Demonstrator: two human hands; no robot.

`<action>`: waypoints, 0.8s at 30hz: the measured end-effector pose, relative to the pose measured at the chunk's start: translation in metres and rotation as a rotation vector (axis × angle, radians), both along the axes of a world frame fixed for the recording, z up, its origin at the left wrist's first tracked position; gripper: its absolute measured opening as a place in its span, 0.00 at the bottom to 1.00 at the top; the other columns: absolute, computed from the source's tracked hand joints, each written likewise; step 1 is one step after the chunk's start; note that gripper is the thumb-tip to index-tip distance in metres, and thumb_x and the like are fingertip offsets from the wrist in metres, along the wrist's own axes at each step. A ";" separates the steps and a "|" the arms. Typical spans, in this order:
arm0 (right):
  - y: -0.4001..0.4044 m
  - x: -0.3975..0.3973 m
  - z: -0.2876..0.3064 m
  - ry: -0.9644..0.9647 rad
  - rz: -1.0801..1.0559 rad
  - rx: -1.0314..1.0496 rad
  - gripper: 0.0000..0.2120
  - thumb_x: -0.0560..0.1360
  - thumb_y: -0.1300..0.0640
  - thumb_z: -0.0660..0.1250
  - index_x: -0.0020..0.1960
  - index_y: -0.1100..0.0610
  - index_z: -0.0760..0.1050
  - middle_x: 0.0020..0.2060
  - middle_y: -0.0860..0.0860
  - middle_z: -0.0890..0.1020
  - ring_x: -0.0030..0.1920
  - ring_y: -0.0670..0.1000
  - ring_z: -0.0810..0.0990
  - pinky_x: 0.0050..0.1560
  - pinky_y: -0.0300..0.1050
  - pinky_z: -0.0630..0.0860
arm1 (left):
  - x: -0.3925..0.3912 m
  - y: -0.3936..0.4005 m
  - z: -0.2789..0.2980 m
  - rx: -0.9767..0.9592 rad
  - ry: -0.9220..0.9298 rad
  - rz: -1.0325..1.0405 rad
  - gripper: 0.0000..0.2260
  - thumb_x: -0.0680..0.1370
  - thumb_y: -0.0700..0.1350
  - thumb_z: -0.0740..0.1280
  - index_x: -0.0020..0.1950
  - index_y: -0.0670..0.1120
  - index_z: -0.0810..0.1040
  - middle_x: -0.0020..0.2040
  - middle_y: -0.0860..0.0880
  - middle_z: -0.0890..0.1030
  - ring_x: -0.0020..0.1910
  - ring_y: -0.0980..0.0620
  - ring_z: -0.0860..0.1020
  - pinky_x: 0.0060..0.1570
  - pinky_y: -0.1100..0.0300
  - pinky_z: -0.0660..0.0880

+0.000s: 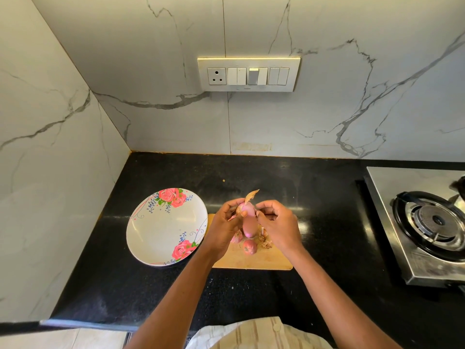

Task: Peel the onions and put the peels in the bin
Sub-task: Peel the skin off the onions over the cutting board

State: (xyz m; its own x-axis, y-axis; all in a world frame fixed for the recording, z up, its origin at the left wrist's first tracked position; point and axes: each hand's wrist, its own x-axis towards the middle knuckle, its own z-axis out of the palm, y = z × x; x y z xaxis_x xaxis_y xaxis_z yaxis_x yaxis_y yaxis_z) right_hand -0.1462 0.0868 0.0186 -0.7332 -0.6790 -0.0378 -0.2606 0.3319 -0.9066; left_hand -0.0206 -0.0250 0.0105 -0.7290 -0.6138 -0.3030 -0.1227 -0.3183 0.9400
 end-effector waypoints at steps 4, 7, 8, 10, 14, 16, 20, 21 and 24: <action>0.001 -0.004 0.004 0.019 -0.035 -0.017 0.07 0.75 0.61 0.74 0.49 0.50 0.82 0.43 0.42 0.85 0.46 0.38 0.82 0.45 0.31 0.78 | 0.003 0.005 0.002 0.161 0.072 -0.017 0.17 0.81 0.43 0.67 0.70 0.48 0.74 0.64 0.45 0.82 0.63 0.45 0.81 0.63 0.49 0.78; 0.000 -0.013 0.005 0.038 -0.033 -0.038 0.07 0.76 0.62 0.73 0.48 0.51 0.83 0.43 0.42 0.85 0.46 0.39 0.82 0.46 0.32 0.78 | 0.005 0.004 0.004 0.263 0.104 -0.024 0.15 0.82 0.40 0.66 0.69 0.45 0.75 0.61 0.42 0.83 0.59 0.44 0.82 0.57 0.54 0.80; -0.001 -0.015 0.007 0.050 -0.033 -0.049 0.07 0.76 0.63 0.72 0.48 0.51 0.83 0.43 0.41 0.84 0.46 0.39 0.82 0.45 0.31 0.78 | 0.005 0.003 0.005 0.286 0.106 -0.033 0.14 0.82 0.39 0.65 0.68 0.45 0.75 0.60 0.41 0.83 0.56 0.44 0.83 0.55 0.55 0.80; -0.004 -0.020 0.010 0.080 -0.036 -0.055 0.08 0.76 0.63 0.71 0.48 0.51 0.83 0.43 0.40 0.84 0.46 0.38 0.82 0.45 0.31 0.77 | 0.002 0.003 0.009 0.330 0.103 -0.043 0.13 0.82 0.38 0.64 0.66 0.45 0.76 0.57 0.41 0.83 0.51 0.46 0.83 0.50 0.57 0.80; -0.007 -0.021 0.010 0.013 0.034 -0.036 0.08 0.79 0.62 0.69 0.50 0.50 0.83 0.45 0.40 0.85 0.48 0.37 0.82 0.49 0.34 0.79 | -0.004 0.002 0.013 0.322 0.053 -0.022 0.13 0.82 0.43 0.66 0.67 0.45 0.76 0.59 0.41 0.83 0.53 0.45 0.83 0.53 0.55 0.81; -0.005 -0.016 0.009 -0.059 0.101 -0.058 0.05 0.79 0.57 0.70 0.52 0.48 0.82 0.48 0.40 0.85 0.50 0.38 0.82 0.51 0.35 0.79 | -0.005 0.001 0.012 0.271 0.031 -0.018 0.14 0.82 0.44 0.68 0.67 0.45 0.76 0.61 0.42 0.83 0.59 0.43 0.82 0.59 0.52 0.80; -0.005 -0.013 0.007 -0.147 0.125 -0.098 0.11 0.77 0.53 0.74 0.58 0.45 0.79 0.54 0.39 0.83 0.56 0.38 0.80 0.55 0.35 0.78 | -0.003 -0.001 0.012 0.223 0.023 -0.038 0.15 0.81 0.43 0.69 0.67 0.46 0.77 0.60 0.45 0.84 0.61 0.44 0.82 0.62 0.51 0.79; -0.005 -0.015 0.005 -0.180 0.116 -0.103 0.13 0.77 0.53 0.74 0.60 0.44 0.78 0.56 0.39 0.82 0.57 0.39 0.80 0.57 0.40 0.79 | -0.002 -0.002 0.012 0.240 0.024 -0.030 0.15 0.81 0.43 0.69 0.67 0.46 0.77 0.60 0.45 0.84 0.60 0.44 0.82 0.61 0.52 0.79; -0.004 -0.023 0.003 -0.238 0.166 -0.094 0.16 0.77 0.54 0.74 0.63 0.45 0.79 0.58 0.41 0.83 0.59 0.42 0.81 0.60 0.49 0.80 | -0.002 -0.005 0.010 0.284 0.001 0.001 0.15 0.81 0.43 0.69 0.67 0.45 0.75 0.61 0.41 0.83 0.59 0.43 0.83 0.58 0.54 0.80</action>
